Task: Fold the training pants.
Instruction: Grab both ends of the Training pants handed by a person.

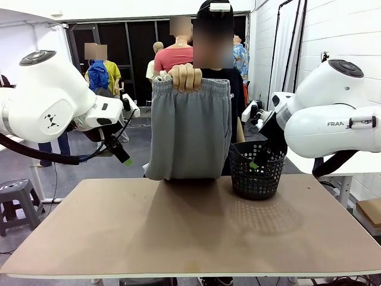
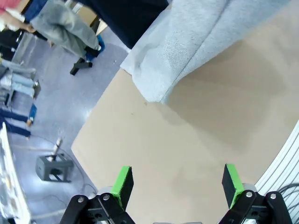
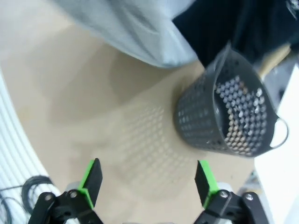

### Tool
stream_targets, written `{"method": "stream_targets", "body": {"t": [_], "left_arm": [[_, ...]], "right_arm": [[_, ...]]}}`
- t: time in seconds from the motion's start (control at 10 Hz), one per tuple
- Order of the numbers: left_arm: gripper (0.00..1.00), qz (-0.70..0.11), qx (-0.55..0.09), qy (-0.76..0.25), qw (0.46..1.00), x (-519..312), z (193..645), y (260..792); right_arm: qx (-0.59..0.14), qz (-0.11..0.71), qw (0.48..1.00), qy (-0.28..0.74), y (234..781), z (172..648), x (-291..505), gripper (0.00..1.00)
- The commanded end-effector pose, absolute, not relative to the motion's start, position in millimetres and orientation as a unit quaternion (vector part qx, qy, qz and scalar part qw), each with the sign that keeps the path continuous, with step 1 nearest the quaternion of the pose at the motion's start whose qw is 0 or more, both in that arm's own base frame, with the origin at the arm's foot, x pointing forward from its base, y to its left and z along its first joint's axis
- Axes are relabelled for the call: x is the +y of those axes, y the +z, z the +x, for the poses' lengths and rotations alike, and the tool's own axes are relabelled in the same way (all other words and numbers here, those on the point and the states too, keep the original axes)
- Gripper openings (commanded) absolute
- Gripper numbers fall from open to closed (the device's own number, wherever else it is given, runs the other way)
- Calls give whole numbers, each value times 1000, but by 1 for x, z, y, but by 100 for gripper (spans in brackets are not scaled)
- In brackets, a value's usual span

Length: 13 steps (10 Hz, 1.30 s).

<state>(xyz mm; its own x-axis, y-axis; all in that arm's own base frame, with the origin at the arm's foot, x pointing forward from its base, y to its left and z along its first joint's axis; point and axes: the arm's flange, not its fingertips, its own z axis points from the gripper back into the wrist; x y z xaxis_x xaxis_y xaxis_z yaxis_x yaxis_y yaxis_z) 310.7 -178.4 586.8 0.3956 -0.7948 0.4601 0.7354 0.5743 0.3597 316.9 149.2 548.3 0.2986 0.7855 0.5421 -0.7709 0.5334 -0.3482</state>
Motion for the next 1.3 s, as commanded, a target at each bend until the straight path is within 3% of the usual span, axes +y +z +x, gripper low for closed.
{"method": "stream_targets", "body": {"t": [0.0,0.5,0.6,0.7,1.2], "left_arm": [[100,69,-303,-516,798,-171,317,595],[100,8,-250,-649,719,-156,329,588],[100,6,-225,-676,701,-155,327,589],[100,17,-235,-641,731,-155,325,597],[100,26,-266,-661,701,-155,334,570]], "right_arm": [[-345,-10,757,555,551,326,137,100],[-328,-5,673,663,547,333,130,100],[-334,-24,683,649,548,332,128,100],[-336,-18,690,640,546,329,134,100],[-360,-28,678,640,538,342,133,100]]}}
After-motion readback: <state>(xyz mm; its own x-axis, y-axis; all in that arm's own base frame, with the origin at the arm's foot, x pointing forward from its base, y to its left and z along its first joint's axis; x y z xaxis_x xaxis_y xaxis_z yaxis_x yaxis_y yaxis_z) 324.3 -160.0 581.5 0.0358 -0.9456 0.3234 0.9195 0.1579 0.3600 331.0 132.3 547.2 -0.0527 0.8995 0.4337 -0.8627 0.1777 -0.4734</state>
